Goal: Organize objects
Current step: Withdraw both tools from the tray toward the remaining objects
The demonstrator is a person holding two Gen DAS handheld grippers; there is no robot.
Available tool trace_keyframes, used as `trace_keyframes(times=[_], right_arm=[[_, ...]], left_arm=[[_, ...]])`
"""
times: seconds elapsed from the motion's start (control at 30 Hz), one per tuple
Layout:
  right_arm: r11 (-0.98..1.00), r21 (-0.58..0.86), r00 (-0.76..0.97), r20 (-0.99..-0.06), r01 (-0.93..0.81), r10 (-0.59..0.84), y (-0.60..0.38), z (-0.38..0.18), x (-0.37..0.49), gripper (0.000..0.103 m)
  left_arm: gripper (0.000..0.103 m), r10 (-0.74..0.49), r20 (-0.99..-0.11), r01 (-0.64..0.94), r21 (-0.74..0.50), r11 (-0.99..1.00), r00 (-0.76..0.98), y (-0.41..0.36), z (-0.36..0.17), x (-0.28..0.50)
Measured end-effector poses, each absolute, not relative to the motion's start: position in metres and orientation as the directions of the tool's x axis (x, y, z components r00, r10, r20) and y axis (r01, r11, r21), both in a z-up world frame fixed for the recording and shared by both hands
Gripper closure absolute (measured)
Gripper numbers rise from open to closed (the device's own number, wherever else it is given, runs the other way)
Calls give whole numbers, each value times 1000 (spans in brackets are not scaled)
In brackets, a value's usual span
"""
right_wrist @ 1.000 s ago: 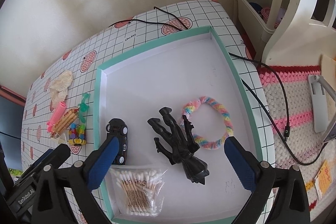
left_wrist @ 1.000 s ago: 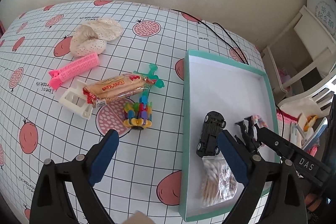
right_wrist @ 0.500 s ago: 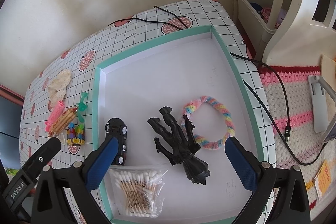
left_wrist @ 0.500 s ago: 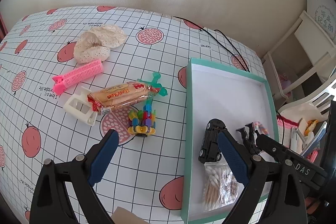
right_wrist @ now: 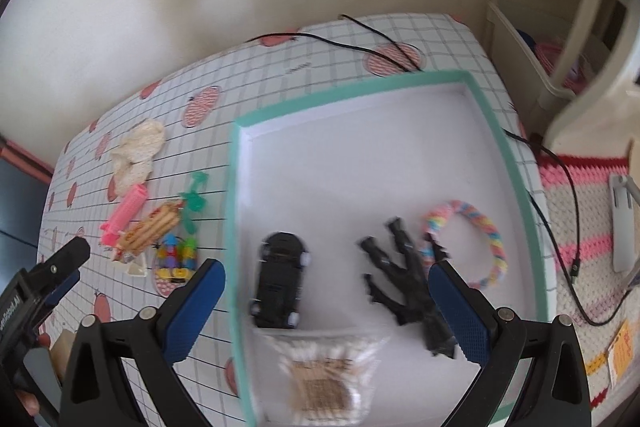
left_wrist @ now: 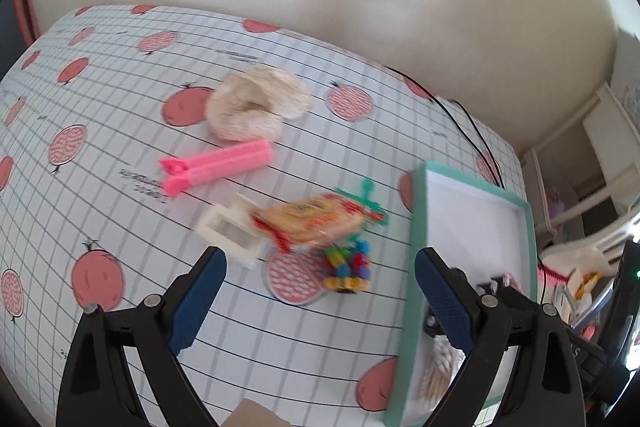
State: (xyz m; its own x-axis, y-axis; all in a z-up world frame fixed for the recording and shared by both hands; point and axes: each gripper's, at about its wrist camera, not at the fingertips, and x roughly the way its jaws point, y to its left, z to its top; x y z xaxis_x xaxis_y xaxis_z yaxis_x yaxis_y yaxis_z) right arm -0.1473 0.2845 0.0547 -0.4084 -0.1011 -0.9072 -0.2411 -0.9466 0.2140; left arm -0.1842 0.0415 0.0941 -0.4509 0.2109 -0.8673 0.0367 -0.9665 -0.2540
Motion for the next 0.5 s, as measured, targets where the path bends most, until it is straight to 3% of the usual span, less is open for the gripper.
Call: trace_keyframes(times=[0.5], right_arm=[[-970, 236, -441, -878, -60, -187, 191, 64, -175, 0]], left_arm=[[8, 160, -855, 114, -246, -963, -493, -23, 103, -195]])
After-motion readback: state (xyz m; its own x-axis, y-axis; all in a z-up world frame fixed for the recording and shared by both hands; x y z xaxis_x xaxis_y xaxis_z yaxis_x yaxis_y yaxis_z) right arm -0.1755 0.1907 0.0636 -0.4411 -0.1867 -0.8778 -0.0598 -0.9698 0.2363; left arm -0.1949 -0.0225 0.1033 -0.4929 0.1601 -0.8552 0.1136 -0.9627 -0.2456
